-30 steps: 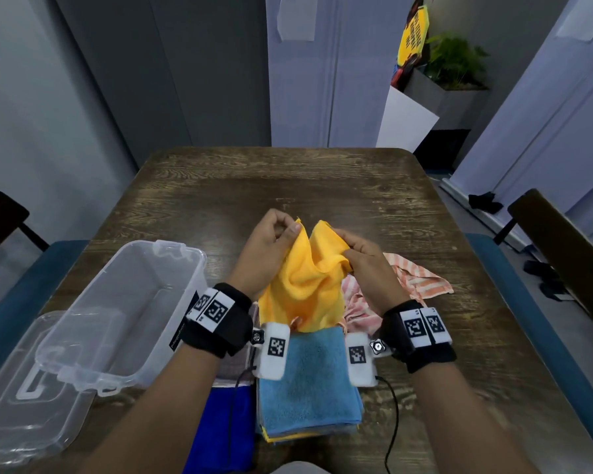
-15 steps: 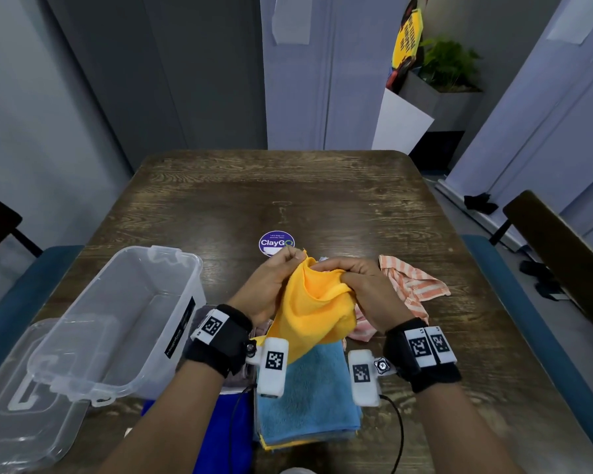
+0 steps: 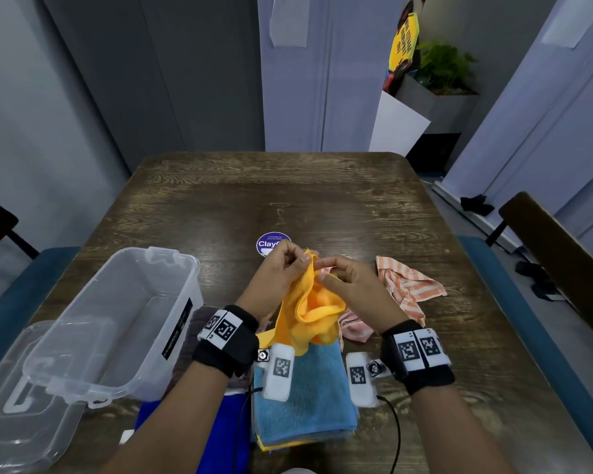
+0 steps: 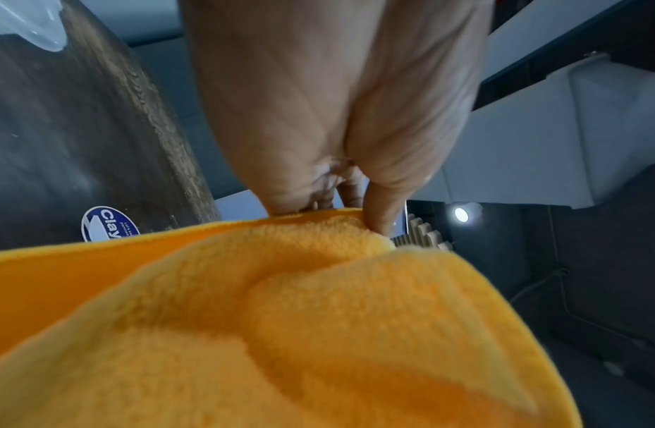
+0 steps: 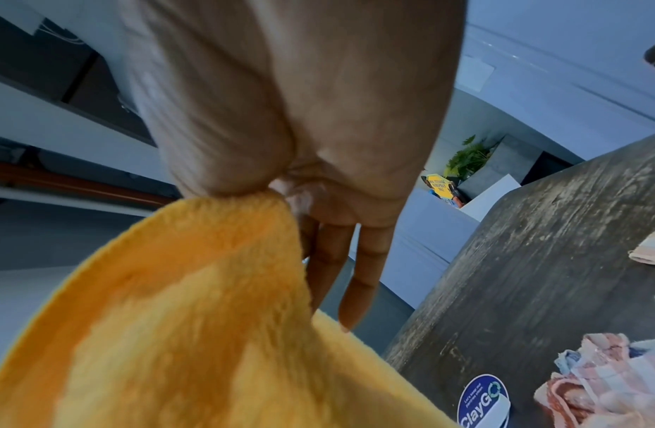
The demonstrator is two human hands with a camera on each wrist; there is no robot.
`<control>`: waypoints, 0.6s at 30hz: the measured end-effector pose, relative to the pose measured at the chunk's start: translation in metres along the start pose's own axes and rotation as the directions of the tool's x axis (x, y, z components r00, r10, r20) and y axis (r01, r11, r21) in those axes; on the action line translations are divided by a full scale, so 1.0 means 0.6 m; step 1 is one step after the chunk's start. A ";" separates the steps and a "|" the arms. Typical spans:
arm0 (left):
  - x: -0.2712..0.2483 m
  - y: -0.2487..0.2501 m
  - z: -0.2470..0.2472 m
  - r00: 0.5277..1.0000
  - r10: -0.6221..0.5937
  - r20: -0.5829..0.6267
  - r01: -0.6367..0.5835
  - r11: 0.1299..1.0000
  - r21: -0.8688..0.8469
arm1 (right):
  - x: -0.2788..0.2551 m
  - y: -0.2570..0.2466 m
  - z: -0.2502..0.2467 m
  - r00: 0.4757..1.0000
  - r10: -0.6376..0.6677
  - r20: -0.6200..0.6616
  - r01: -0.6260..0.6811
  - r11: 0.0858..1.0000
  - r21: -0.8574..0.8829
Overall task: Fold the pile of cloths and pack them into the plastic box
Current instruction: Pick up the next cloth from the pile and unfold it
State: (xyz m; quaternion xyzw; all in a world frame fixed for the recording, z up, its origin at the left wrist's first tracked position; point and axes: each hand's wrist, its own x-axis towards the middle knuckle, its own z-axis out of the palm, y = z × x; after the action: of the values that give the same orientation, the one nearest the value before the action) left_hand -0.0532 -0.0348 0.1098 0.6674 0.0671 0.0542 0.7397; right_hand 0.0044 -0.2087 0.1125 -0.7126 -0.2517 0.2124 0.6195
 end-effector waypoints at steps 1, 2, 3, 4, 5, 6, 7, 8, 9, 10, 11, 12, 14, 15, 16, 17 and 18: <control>0.000 0.001 -0.001 1.000 0.003 -0.009 -0.004 0.999 -0.042 | 0.000 0.001 0.001 1.000 0.009 0.027 -0.009 1.000 -0.016; 0.000 0.002 -0.004 1.000 0.008 -0.016 -0.009 0.996 -0.085 | -0.001 0.002 0.001 0.999 0.017 0.052 -0.016 0.999 -0.028; 0.000 0.002 -0.008 1.000 0.017 -0.019 -0.019 0.992 -0.122 | -0.004 0.000 0.000 0.998 0.014 0.068 -0.012 0.999 -0.039; 0.000 0.003 -0.012 0.999 0.025 -0.019 -0.028 0.989 -0.147 | -0.006 -0.004 0.000 0.997 0.007 0.074 -0.004 0.999 -0.049; 0.000 0.004 -0.015 0.999 0.031 -0.015 -0.033 0.984 -0.174 | -0.008 -0.007 0.001 0.997 0.005 0.079 -0.001 0.999 -0.049; -0.001 0.004 -0.017 1.000 0.025 -0.005 -0.026 0.979 -0.201 | -0.009 -0.010 0.002 0.996 0.009 0.090 -0.006 0.999 -0.043; -0.002 0.005 -0.017 1.000 0.008 0.008 -0.006 0.972 -0.233 | -0.011 -0.013 0.003 0.994 0.017 0.112 -0.013 0.999 -0.040; -0.004 0.005 -0.016 1.000 -0.022 0.019 0.026 0.964 -0.264 | -0.012 -0.016 0.004 0.990 0.028 0.140 -0.022 0.999 -0.043; -0.006 0.006 -0.014 0.998 -0.054 0.035 0.062 0.955 -0.289 | -0.012 -0.018 0.004 0.986 0.034 0.166 -0.025 0.998 -0.055; -0.007 0.005 -0.012 0.995 -0.088 0.046 0.097 0.952 -0.291 | -0.012 -0.021 0.004 0.982 0.035 0.186 -0.024 0.998 -0.061; -0.007 0.003 -0.009 0.992 -0.115 0.046 0.123 0.956 -0.265 | -0.011 -0.020 0.004 0.980 0.033 0.198 -0.019 0.997 -0.070; -0.006 -0.001 -0.008 0.991 -0.127 0.030 0.130 0.969 -0.209 | -0.010 -0.018 0.003 0.979 0.035 0.199 -0.020 0.997 -0.075; -0.003 -0.011 -0.009 0.993 -0.109 -0.037 0.104 0.987 -0.122 | -0.010 -0.011 0.002 0.986 0.036 0.161 -0.012 0.989 -0.148; -0.001 -0.013 -0.012 0.993 -0.090 -0.072 0.081 0.990 -0.113 | -0.009 -0.006 0.001 0.991 0.029 0.133 -0.002 0.980 -0.198; 0.000 -0.016 -0.014 0.993 -0.071 -0.092 0.060 0.991 -0.116 | -0.009 -0.001 0.000 0.994 0.022 0.106 0.005 0.967 -0.254; 0.002 -0.016 -0.016 0.994 -0.056 -0.096 0.043 0.991 -0.128 | -0.009 0.003 -0.001 0.996 0.017 0.087 0.011 0.949 -0.314; 0.001 -0.015 -0.016 0.995 -0.051 -0.090 0.039 0.990 -0.139 | -0.009 0.005 0.000 0.998 0.012 0.069 0.015 0.926 -0.377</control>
State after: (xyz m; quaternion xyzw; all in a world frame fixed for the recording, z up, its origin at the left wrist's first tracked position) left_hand -0.0541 -0.0260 0.1001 0.6102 0.1126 0.0731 0.7808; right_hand 0.0004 -0.2121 0.1094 -0.8104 -0.3102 0.1843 0.4617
